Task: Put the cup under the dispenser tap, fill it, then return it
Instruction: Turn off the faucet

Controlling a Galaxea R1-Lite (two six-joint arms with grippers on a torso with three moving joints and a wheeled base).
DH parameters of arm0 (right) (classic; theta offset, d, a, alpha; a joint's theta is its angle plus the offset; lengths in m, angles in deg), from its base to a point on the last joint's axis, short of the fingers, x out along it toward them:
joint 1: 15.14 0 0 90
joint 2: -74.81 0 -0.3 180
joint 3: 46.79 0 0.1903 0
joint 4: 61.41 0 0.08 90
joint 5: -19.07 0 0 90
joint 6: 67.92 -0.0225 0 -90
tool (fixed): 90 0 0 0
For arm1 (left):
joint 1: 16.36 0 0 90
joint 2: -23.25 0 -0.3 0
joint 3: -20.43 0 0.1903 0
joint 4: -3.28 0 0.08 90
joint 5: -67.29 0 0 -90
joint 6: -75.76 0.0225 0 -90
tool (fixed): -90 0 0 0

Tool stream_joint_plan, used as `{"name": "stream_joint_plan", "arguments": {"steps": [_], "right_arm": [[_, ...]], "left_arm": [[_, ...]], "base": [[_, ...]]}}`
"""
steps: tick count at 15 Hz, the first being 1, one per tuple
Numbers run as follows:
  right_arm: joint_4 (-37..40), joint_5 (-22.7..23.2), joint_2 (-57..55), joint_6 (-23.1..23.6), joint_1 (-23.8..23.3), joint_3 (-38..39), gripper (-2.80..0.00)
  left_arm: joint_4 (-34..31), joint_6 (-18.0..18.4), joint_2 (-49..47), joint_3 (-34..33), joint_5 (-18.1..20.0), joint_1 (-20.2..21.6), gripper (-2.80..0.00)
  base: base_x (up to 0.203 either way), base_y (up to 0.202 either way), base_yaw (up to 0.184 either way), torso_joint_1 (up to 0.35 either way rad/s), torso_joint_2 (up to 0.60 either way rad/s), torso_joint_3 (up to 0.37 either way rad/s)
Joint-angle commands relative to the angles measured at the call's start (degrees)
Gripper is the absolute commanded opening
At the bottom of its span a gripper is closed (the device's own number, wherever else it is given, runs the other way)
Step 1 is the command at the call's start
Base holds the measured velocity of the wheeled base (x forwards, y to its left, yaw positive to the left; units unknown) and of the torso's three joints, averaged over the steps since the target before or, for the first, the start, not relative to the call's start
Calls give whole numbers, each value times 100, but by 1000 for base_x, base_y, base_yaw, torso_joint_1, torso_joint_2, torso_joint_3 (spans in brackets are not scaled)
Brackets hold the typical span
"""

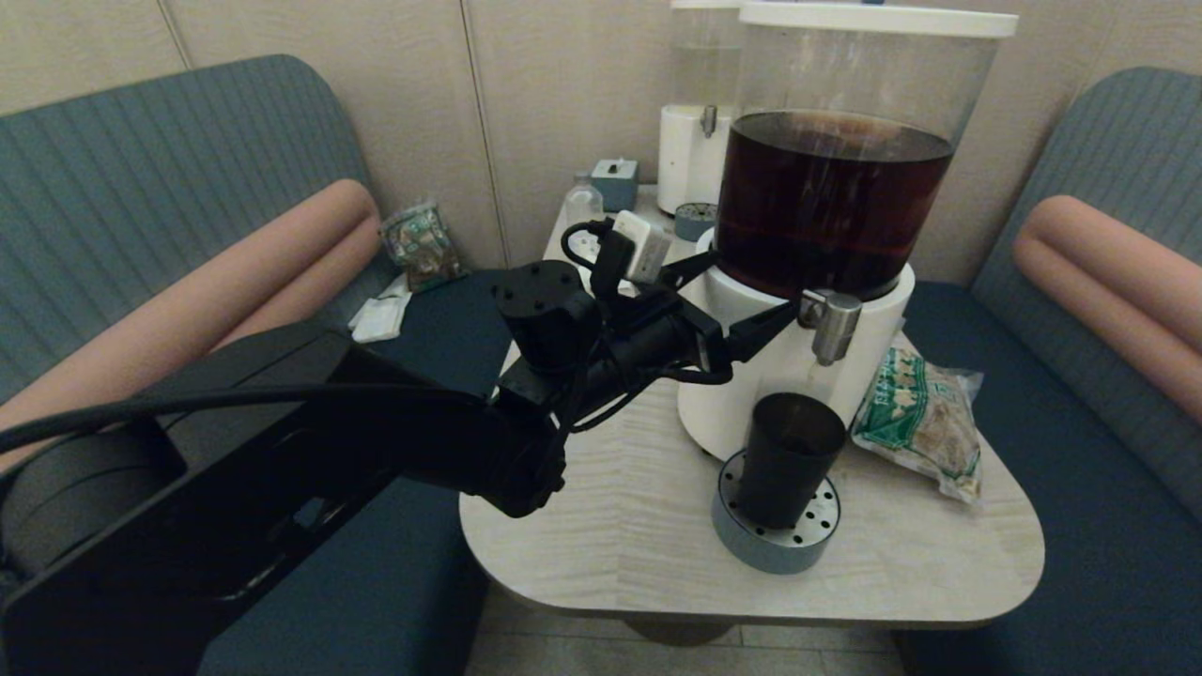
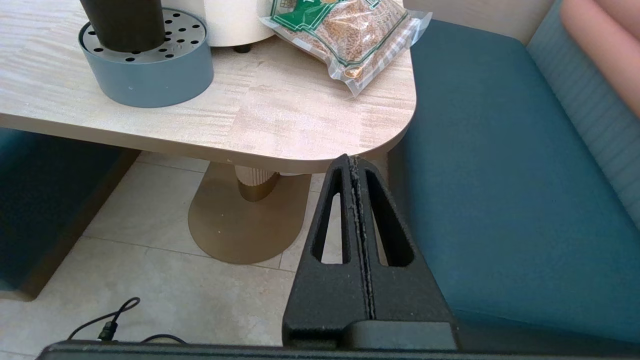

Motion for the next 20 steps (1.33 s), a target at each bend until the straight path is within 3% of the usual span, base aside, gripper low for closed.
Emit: {"name": "stream_joint_plan", "arguments": {"steps": [1,9,12,14,17,20], "right_arm": [[1,2,-5,4,3,0,-280],[-8,25,-14,65,4,0,-280],[-15,12,-5,-33,-2,0,-280],[9,11,-5,39,5,0,-280],[-8,-7,-5,17,1,0,-280],[-24,-32,-5,-159,-1,0,-280]], "left_arm": [[51,-4,399,-524,16,37,0],[47,-39,2125,-2149,-2,354,0],[-45,-52,3248,-2852,-205,574,0],[-116,-54,4346,-3529,-286,1014,0],[-154,-117,6148,-4567,-330,2159,0],[-192,-259,7985,-5592,-456,2871,0]], "base": [[0,0,0,0,0,0],[0,0,0,0,0,0],[0,0,0,0,0,0],[0,0,0,0,0,0],[0,0,0,0,0,0],[0,0,0,0,0,0]]}}
